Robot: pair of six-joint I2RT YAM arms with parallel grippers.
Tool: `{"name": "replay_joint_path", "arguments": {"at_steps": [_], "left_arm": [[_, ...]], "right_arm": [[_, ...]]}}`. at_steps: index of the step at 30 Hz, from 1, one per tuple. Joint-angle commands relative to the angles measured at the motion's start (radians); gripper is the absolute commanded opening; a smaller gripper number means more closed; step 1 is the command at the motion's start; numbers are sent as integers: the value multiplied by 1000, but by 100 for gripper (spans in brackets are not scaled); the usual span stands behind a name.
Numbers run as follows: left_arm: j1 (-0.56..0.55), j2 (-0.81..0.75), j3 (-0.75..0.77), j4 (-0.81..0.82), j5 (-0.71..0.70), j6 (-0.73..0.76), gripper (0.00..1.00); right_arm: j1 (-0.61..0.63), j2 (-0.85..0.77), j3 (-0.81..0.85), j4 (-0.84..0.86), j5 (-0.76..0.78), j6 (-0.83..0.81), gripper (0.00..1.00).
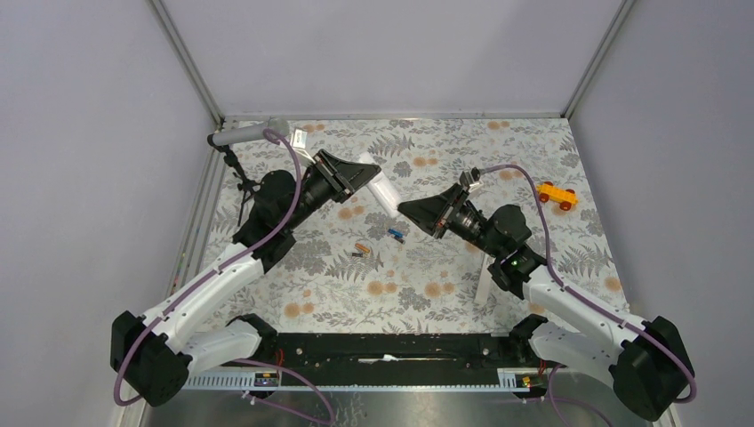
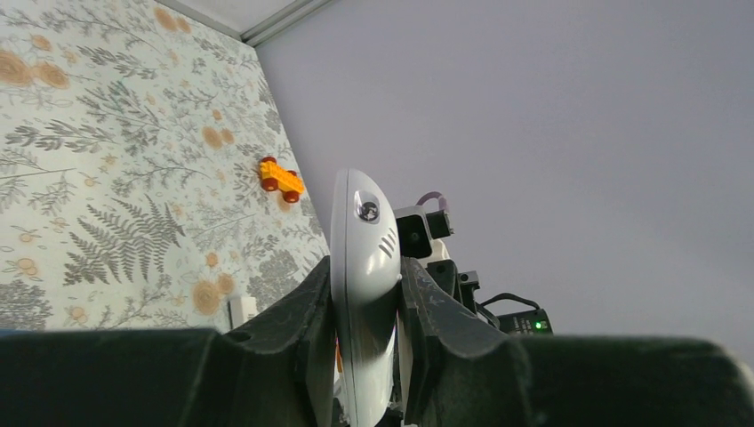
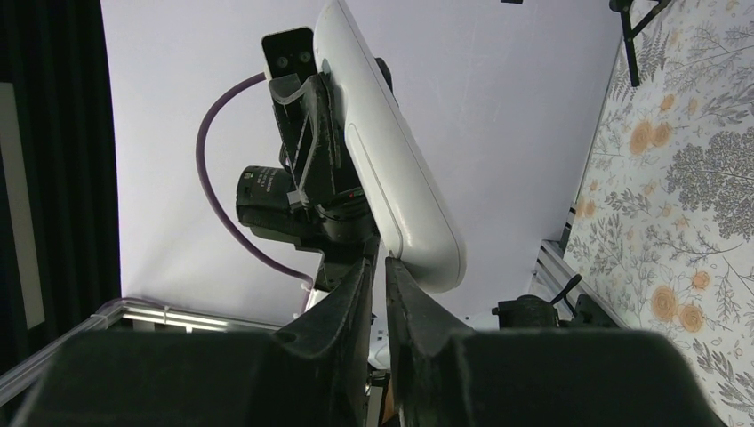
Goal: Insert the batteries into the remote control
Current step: Remove the battery cover from the remote control.
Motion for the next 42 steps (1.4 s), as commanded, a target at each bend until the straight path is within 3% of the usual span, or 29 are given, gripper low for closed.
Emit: {"name": "replay_joint_path", "arguments": {"at_steps": [1,12,22,29,37,42], "left_arm": [[-48,-35,39,-50,60,64,0],[-52,-27,50,-137,15,125,0],[-52,15,67,-151,-65,116,0],[-52,88,44,-78,-70,106,0],[-56,184,-7,-29,-35,134,0],[-62,279,-26,-27,-90,146,0]], "right_arm": [[-1,7,6,127,59,-24,17],[-1,-18,19,96,85,-67,15],[-2,-38,58,-308,132,-129,20],[-25,-45,-41,-331,175,-178,41],[-75,-45,-116,-331,181,-231,48],[-101,-22,-184,-338,190,-245,49]]}}
